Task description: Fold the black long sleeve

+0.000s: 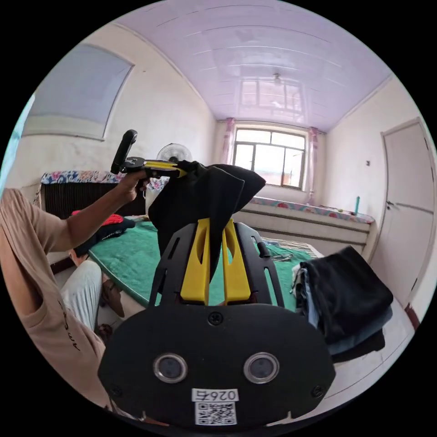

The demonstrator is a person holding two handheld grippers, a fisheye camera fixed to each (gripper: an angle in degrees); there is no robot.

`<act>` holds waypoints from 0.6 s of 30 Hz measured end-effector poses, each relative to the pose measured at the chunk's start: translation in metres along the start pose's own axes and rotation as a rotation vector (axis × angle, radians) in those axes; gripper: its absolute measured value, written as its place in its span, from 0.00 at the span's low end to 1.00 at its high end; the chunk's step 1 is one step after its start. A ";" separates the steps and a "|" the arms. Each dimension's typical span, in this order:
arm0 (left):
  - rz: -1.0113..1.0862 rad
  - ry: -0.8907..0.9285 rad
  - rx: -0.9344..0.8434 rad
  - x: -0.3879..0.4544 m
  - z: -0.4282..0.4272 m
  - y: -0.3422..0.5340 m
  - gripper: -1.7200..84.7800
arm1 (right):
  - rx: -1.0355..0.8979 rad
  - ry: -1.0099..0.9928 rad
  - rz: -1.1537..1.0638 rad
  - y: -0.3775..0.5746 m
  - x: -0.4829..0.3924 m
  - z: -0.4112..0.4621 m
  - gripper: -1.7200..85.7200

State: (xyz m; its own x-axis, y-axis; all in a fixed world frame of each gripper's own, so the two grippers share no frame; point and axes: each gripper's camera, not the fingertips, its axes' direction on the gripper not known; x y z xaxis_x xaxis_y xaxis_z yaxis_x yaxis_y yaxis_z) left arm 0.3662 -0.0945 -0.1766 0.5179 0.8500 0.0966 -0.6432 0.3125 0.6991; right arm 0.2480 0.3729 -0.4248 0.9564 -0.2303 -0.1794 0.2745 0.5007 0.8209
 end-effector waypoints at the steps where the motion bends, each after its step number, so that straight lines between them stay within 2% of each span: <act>1: 0.015 0.026 0.005 0.008 0.018 -0.014 0.07 | 0.004 0.017 0.025 0.002 0.013 -0.008 0.02; 7: 0.156 0.307 -0.025 0.102 0.237 -0.151 0.08 | 0.028 0.272 0.224 0.035 0.141 -0.064 0.02; 9: 0.208 0.402 -0.061 0.153 0.337 -0.195 0.08 | 0.016 0.378 0.318 0.056 0.195 -0.074 0.02; 10: 0.214 0.424 -0.069 0.166 0.363 -0.204 0.08 | 0.013 0.401 0.348 0.063 0.210 -0.075 0.02; 12: 0.156 0.475 -0.159 0.213 0.470 -0.227 0.08 | 0.007 0.479 0.470 0.091 0.267 -0.078 0.02; 14: 0.051 0.415 -0.235 0.235 0.531 -0.231 0.07 | -0.020 0.510 0.577 0.114 0.310 -0.074 0.03; 15: 0.001 0.352 -0.213 0.245 0.552 -0.230 0.04 | -0.052 0.505 0.638 0.128 0.337 -0.070 0.03; 17: -0.005 0.307 -0.185 0.253 0.570 -0.228 0.02 | -0.056 0.451 0.695 0.149 0.363 -0.075 0.05; 18: 0.023 0.297 -0.163 0.256 0.574 -0.227 0.01 | 0.004 0.396 0.709 0.161 0.371 -0.089 0.06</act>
State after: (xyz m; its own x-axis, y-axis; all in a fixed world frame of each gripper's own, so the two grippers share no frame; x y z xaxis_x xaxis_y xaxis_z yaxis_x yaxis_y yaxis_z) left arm 0.9680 -0.1912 0.0962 0.3303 0.9367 -0.1163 -0.7474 0.3348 0.5739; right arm 0.6562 0.4426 -0.4072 0.8671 0.4533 0.2064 -0.4099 0.4140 0.8128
